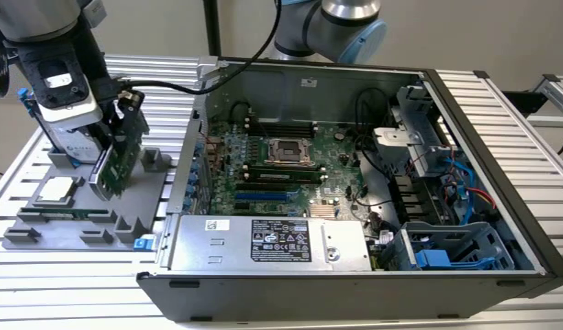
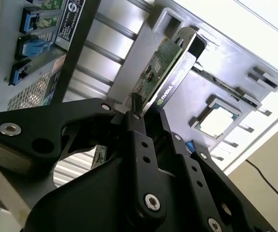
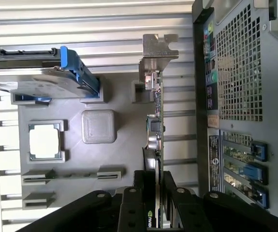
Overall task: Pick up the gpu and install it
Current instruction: 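Pick up the gpu and move the gpu toward the slot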
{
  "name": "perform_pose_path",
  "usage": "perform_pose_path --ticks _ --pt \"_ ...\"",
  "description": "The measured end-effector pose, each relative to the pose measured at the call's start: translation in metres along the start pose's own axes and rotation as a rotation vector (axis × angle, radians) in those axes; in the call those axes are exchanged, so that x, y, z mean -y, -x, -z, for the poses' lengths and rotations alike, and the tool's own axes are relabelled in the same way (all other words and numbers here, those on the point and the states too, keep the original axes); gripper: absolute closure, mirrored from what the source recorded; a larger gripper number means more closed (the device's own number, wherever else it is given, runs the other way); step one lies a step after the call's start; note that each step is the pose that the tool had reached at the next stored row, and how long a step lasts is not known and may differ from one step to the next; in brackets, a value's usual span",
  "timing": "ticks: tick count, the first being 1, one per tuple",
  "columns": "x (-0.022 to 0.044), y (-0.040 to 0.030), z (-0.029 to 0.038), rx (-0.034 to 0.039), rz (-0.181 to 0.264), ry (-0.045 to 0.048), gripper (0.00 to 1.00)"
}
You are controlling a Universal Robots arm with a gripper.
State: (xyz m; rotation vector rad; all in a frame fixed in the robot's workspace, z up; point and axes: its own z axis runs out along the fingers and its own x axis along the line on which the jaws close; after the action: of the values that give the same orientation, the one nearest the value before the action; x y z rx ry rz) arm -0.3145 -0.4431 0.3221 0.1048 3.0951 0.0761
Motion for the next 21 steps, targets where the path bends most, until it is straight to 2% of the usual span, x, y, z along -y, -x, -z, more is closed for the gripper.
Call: perform_pose_path --ticks 21 --pt "-0.0015 0.0012 0.0291 0.0000 0.000 0.0000 1.00"
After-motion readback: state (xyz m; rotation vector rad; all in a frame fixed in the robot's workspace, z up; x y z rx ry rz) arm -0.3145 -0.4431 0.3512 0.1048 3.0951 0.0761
